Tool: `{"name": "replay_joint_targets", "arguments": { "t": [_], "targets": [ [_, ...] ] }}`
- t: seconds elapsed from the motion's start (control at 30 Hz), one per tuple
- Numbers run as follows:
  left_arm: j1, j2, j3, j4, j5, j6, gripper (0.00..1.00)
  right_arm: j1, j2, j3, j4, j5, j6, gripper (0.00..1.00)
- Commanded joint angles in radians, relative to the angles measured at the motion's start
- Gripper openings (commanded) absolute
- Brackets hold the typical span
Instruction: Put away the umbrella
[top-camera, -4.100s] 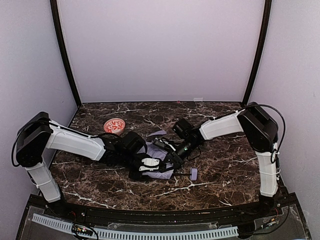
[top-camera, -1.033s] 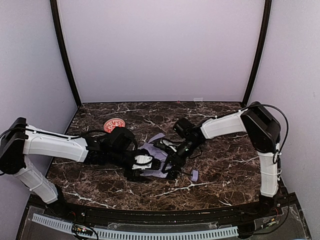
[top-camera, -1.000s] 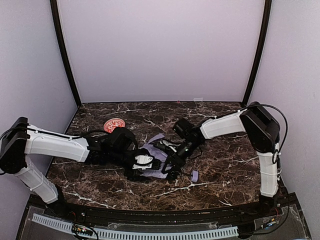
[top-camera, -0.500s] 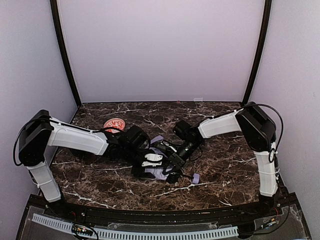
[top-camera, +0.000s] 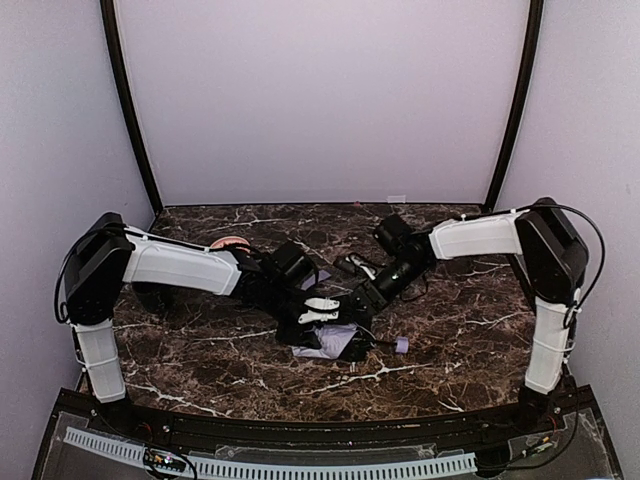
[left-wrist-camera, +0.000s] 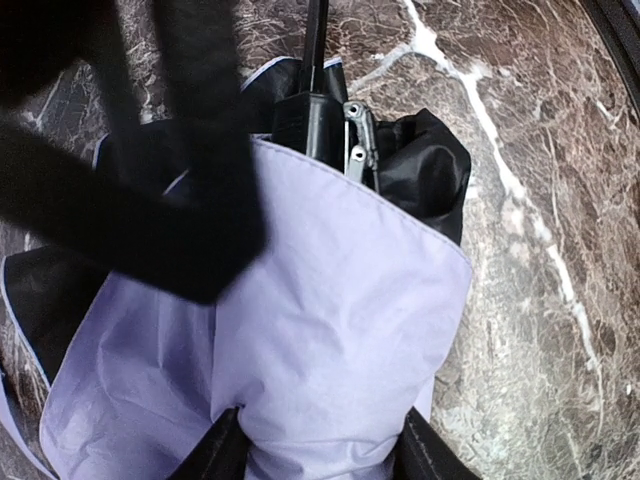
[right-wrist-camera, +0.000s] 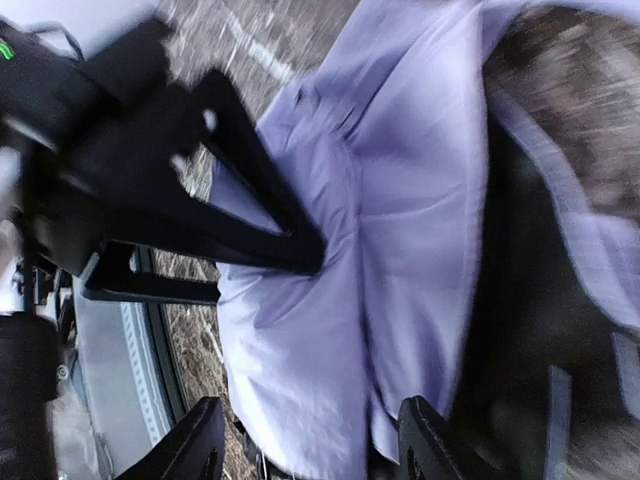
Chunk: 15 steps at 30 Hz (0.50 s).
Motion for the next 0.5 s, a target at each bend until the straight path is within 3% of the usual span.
{"name": "replay_joint_targets", "arguments": {
  "t": [0.0, 0.13, 0.23, 0.37, 0.47],
  "targets": [
    [0.006, 0.150, -0.015, -0.319, 0.053, -0.057, 0.25, -0.059, -0.142, -0.047, 0.058, 0.107, 0.017, 0.61],
    [0.061, 0.176, 0.043, -0.381, 0.181, -0.092, 0.22, -0.056, -0.284, -0.135, 0.168, 0.208, 0.019, 0.60],
    [0.099, 0.212, 0.102, -0.454, 0.260, -0.104, 0.19, -0.023, -0.443, -0.299, 0.338, 0.298, -0.017, 0.60],
    [0.130, 0.266, 0.178, -0.536, 0.395, -0.106, 0.15, 0.116, -0.616, -0.463, 0.499, 0.427, -0.208, 0.62],
    [0.131, 0.295, 0.196, -0.550, 0.393, -0.125, 0.14, 0.250, -0.648, -0.542, 0.569, 0.541, -0.351, 0.67]
  ]
}}
